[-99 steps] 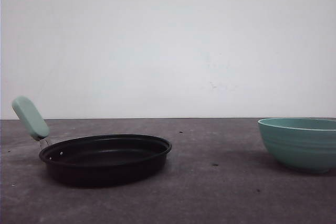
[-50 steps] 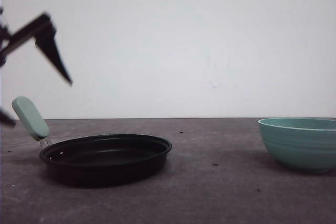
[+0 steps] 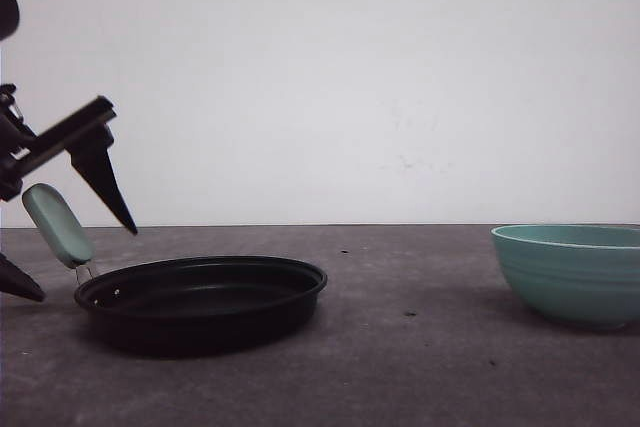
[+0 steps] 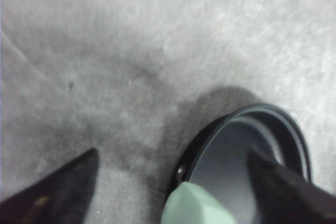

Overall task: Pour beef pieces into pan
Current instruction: 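Grasp the pan handle with left gripper and bowl with right gripper, then lift the pan with left gripper and raise bowl above it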

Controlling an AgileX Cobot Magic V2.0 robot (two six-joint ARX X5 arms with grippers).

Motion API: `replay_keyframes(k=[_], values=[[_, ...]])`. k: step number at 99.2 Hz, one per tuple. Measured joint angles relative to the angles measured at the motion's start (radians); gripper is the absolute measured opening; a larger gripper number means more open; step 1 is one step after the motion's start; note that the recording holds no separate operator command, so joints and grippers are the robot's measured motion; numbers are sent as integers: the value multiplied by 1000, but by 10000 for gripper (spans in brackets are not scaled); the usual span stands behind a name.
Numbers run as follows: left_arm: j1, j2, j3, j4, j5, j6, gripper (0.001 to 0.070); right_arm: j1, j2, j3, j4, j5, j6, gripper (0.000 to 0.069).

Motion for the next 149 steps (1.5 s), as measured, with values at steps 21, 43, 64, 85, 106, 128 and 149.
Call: replay_keyframes(k=[21, 43, 64, 85, 106, 128, 149], values=[[-15, 30, 0, 3, -9, -13, 260, 0, 0, 0, -63, 0, 0, 685], [-19, 21, 7, 48, -17, -18, 132, 0, 0, 0, -113, 0, 0, 685], [-19, -46, 7, 23, 6, 0, 132, 0, 39, 0, -134, -14, 0, 602], [-43, -180, 7, 9, 32, 40, 132, 0, 232, 0, -148, -35, 0, 500], [-55, -294, 7, -36, 40, 46, 132, 0, 501, 0, -128, -28, -27, 474], [-55, -375, 7, -105, 45, 51, 132, 2, 761, 0, -123, -28, -91, 347], [-55, -415, 7, -135, 47, 76, 132, 5, 834, 0, -93, -28, -106, 271]])
